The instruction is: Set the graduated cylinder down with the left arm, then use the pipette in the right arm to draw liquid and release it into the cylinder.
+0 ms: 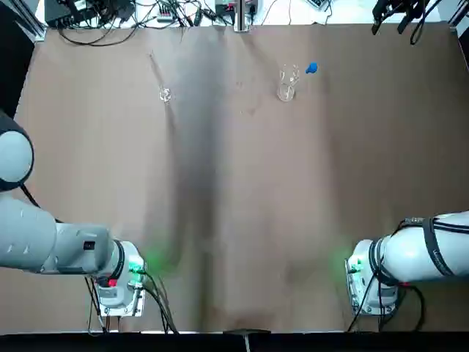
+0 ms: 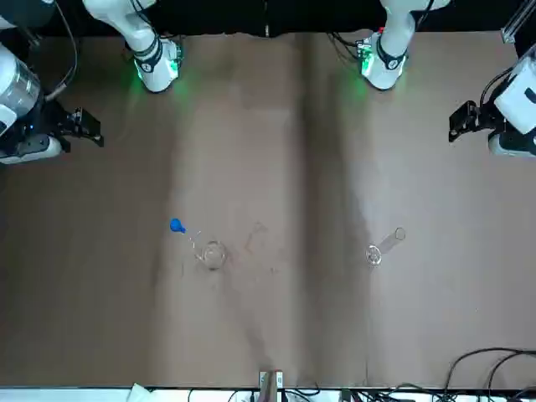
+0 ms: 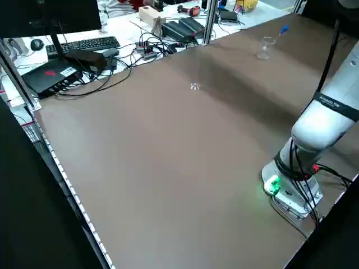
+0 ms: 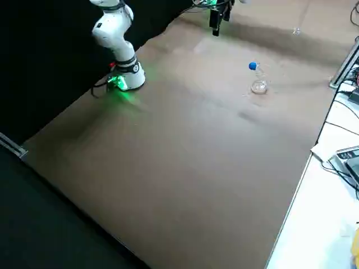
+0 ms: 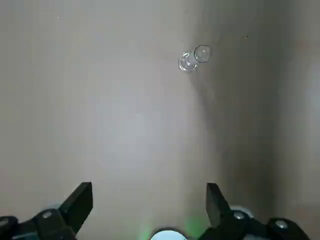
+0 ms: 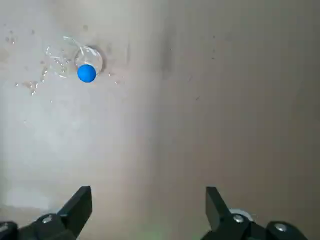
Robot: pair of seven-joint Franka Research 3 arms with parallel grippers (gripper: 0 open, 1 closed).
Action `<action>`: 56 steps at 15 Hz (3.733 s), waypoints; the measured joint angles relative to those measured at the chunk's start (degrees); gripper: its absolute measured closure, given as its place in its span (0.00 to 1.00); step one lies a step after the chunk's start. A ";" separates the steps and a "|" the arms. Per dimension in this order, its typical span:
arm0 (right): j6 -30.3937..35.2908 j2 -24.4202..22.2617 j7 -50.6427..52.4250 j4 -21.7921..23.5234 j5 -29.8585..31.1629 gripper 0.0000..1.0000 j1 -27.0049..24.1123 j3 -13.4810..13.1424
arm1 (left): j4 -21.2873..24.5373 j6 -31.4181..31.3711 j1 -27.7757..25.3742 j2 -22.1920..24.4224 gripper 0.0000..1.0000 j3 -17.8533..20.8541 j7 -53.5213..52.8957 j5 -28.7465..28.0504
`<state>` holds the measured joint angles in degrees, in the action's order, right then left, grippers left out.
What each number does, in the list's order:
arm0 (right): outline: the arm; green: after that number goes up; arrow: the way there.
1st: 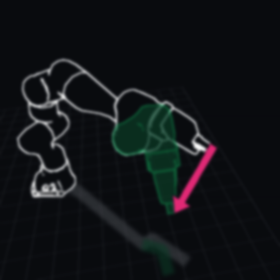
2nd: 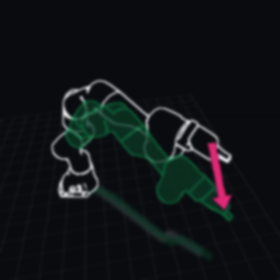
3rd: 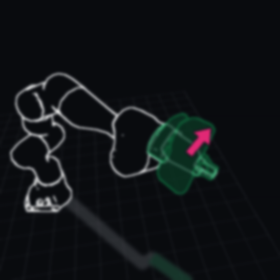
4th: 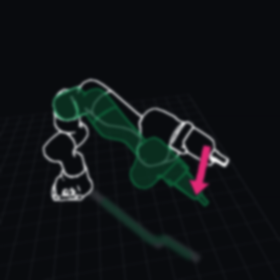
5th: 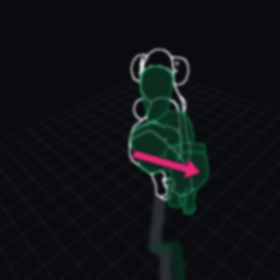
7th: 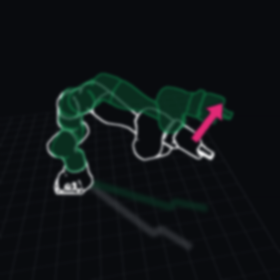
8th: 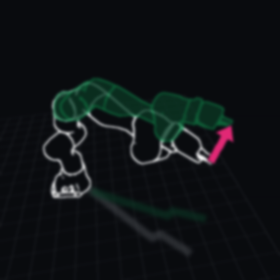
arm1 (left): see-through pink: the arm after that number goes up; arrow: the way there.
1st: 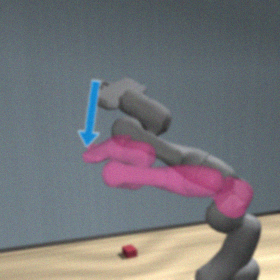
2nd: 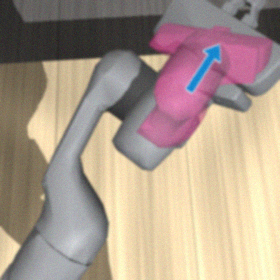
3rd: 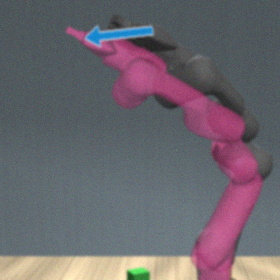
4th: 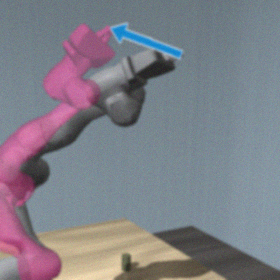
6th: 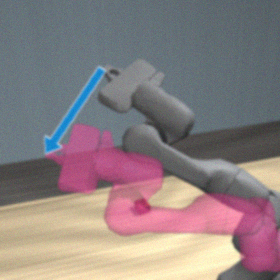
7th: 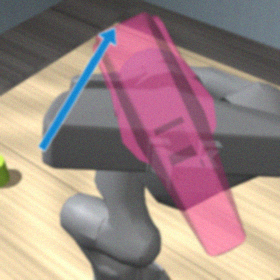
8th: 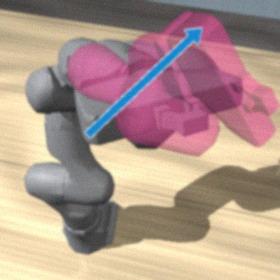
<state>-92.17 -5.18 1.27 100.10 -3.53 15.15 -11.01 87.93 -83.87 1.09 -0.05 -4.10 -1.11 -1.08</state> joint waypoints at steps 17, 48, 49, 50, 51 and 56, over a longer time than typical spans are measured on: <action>0.03 0.00 0.10 0.00 -0.14 0.00 0.76 0.13 | 0.33 -8.25 -10.35 -8.62 0.00 1.83 -35.58 6.42; 2.69 2.65 0.02 -1.38 0.28 0.00 2.92 -0.03 | 0.59 -10.23 -18.54 -50.48 0.00 1.01 -129.57 74.55; 2.77 3.37 -0.15 -1.33 -1.74 0.00 3.71 0.11 | 0.61 -10.20 -18.21 -50.74 0.00 1.00 -129.98 74.55; 2.85 4.27 -0.34 -1.30 -3.93 0.00 4.35 0.20 | 0.61 -10.14 -17.76 -51.07 0.00 0.98 -130.20 74.61; 2.81 5.34 -0.43 -1.28 -5.90 0.00 4.85 0.28 | 0.61 -10.12 -17.18 -51.43 0.00 0.96 -130.44 75.14; -2.18 11.19 -0.43 -1.26 -13.80 0.00 7.57 0.41 | 0.58 -13.06 -13.62 -52.36 0.00 0.97 -130.51 78.35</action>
<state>-94.35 6.01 0.84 98.84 -17.33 22.72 -10.60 88.51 -96.93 -12.53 -52.41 -3.13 -131.63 77.26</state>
